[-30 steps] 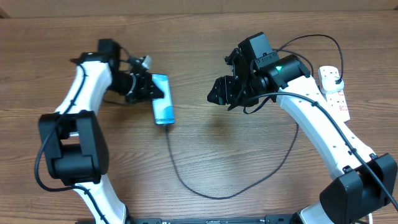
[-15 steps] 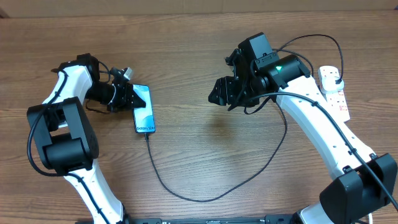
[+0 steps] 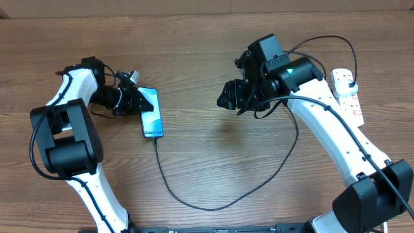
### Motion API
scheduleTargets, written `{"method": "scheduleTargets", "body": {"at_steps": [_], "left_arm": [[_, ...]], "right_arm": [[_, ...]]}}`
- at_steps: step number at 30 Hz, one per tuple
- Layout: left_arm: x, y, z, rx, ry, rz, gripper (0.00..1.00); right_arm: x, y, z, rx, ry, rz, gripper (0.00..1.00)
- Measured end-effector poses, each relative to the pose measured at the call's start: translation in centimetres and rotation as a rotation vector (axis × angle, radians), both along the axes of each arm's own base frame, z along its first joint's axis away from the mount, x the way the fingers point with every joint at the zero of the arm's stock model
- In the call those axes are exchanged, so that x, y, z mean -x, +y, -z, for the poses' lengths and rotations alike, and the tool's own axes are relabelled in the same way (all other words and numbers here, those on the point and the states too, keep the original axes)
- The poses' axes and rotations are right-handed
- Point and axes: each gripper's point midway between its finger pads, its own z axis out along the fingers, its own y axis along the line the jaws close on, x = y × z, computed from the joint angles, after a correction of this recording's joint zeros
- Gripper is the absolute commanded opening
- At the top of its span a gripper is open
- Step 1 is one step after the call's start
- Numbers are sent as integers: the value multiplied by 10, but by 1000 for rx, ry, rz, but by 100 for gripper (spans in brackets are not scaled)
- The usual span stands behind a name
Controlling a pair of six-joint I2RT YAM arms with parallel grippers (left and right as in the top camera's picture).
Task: Plug charger to phone and switch on socket
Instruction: 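Lay the phone flat on the table and open the left gripper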
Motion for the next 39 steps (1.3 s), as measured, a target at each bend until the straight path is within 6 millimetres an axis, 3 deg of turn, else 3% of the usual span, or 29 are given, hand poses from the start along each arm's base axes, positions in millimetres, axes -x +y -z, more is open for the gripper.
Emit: {"method": "scheduleTargets", "body": {"at_steps": [2, 10, 19, 31, 39], "left_arm": [[0, 1, 1, -4, 1, 1, 36], [1, 3, 3, -24, 9, 3, 35], [0, 6, 7, -44, 56, -55, 44], [0, 6, 7, -43, 111, -116, 44], [1, 6, 6, -38, 127, -129, 60]], "right_arm": [[0, 0, 0, 0, 0, 0, 62], [1, 0, 0, 2, 5, 0, 62], [9, -4, 3, 20, 30, -17, 62], [9, -4, 3, 21, 18, -36, 63], [9, -4, 4, 23, 13, -47, 64]]}}
